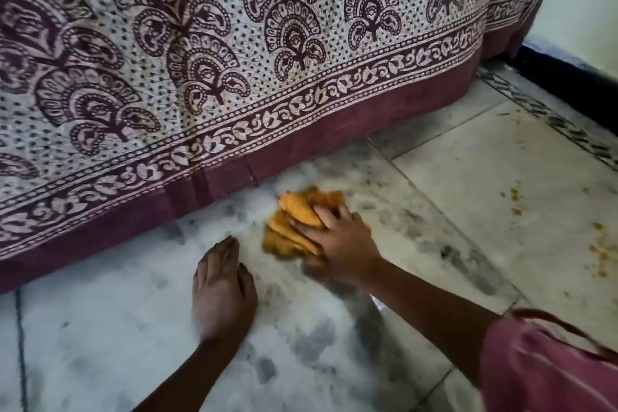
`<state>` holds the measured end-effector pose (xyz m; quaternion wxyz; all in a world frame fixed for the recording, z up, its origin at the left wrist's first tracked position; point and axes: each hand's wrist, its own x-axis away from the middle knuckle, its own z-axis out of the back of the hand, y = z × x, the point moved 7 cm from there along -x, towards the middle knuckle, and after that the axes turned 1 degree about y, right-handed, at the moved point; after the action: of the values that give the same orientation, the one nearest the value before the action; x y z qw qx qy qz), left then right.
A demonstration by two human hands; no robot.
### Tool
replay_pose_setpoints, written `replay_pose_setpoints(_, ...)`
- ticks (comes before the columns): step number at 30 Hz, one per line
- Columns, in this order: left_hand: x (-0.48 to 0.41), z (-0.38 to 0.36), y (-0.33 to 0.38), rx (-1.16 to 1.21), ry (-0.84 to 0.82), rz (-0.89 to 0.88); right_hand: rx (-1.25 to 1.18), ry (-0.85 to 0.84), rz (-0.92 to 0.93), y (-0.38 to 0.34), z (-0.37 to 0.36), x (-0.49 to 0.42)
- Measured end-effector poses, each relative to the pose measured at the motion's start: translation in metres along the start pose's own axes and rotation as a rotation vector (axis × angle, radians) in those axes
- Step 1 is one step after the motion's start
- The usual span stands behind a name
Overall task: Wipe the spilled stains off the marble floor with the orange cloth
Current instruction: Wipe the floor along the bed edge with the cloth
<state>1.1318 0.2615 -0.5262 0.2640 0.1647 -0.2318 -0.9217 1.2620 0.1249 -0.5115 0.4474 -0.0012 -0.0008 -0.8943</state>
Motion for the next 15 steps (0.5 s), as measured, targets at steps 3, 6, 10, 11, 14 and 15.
replay_pose_setpoints(3, 0.016, 0.012, -0.017, -0.048, -0.031, -0.061, -0.006, 0.004, 0.252, 0.018, -0.004, 0.075)
replay_pose_setpoints(6, 0.038, 0.030, -0.039, -0.061, -0.012, -0.089, 0.080, 0.057, 0.243, 0.066, 0.013, 0.103)
replay_pose_setpoints(10, 0.050, 0.039, -0.054, -0.042, -0.005, -0.014, 0.135, -0.279, -0.251, 0.113, 0.020, 0.022)
replay_pose_setpoints(11, 0.050, 0.039, -0.054, -0.042, -0.010, -0.001, 0.082, -0.285, -0.336, 0.102, 0.016, -0.001)
replay_pose_setpoints(14, 0.049, 0.040, -0.052, -0.009, -0.003, 0.001, -0.053, -0.103, -0.359, 0.006, 0.011, -0.047)
replay_pose_setpoints(15, 0.048, 0.041, -0.053, 0.003, 0.002, 0.008, -0.070, -0.049, -0.333, -0.031, 0.009, -0.052)
